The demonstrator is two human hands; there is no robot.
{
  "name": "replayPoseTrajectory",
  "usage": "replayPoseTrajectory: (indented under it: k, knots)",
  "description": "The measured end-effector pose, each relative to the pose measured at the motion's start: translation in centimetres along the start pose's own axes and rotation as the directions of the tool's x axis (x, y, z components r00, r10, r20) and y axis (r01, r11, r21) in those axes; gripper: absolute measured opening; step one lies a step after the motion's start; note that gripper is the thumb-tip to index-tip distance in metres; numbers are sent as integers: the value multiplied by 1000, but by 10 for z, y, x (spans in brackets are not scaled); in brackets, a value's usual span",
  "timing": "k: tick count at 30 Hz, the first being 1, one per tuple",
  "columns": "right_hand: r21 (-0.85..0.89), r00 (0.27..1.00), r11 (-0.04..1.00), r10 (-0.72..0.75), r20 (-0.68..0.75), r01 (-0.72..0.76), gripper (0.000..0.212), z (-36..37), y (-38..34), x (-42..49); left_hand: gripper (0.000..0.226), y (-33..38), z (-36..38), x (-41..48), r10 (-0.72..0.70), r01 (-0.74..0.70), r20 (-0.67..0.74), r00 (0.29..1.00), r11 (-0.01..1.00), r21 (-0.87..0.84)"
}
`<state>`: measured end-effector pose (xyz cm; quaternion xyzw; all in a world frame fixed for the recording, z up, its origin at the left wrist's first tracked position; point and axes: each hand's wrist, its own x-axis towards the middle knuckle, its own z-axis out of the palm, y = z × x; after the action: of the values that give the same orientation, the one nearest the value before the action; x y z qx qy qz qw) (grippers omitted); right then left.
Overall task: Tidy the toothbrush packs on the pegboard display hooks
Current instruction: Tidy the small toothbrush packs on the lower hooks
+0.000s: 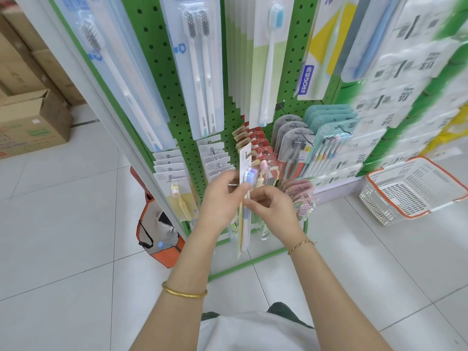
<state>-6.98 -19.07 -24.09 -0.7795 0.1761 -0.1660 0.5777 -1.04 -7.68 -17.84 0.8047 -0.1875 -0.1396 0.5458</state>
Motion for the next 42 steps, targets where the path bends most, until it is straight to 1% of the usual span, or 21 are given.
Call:
replayPoseTrajectory:
  k: [3, 7, 10, 12, 15, 18, 21, 24, 34, 39, 42]
  knots:
    - [-113, 1000, 993, -23, 0, 23, 13, 3, -1, -2, 18, -7, -2, -1, -50, 50, 11, 999, 999, -15]
    - [-210, 1000, 977, -17, 21, 21, 17, 12, 1, -4, 22, -17, -6, -3, -106, 107, 23, 994, 993, -53]
    - [-296, 999, 955, 10, 31, -1, 18, 19, 5, -7, 15, -30, -9, -3, -143, 144, 31, 989, 989, -30]
    - [-371, 999, 928, 37, 11, -30, 18, 26, 8, -9, 11, -39, -10, -2, -174, 174, 26, 984, 985, -4]
    - [-495, 997, 865, 64, -46, -78, 21, 36, 14, -12, 12, -45, -11, -3, -219, 218, 22, 976, 976, 24]
    - [-555, 993, 824, 74, -87, -110, 23, 46, 16, -12, 16, -49, -13, -3, -216, 215, 7, 976, 976, 14]
    - [-609, 992, 784, 79, -94, -120, 25, 55, 18, -6, 18, -51, -16, -2, -208, 208, -15, 978, 978, 4]
    - [-600, 992, 790, 81, -100, -125, 27, 63, 21, -3, 20, -53, -16, 1, -214, 214, -13, 977, 977, 13]
    - [-536, 980, 825, 104, -169, -179, 25, 74, 27, 7, 17, -59, -14, 12, -230, 229, 7, 973, 972, 46]
    - [-515, 981, 841, 90, -172, -167, 26, 78, 29, 12, 17, -61, -12, 19, -248, 249, -18, 969, 965, 81]
    - [-501, 983, 855, 51, -178, -135, 25, 81, 30, 15, 18, -61, -12, 21, -253, 255, -30, 967, 965, 67]
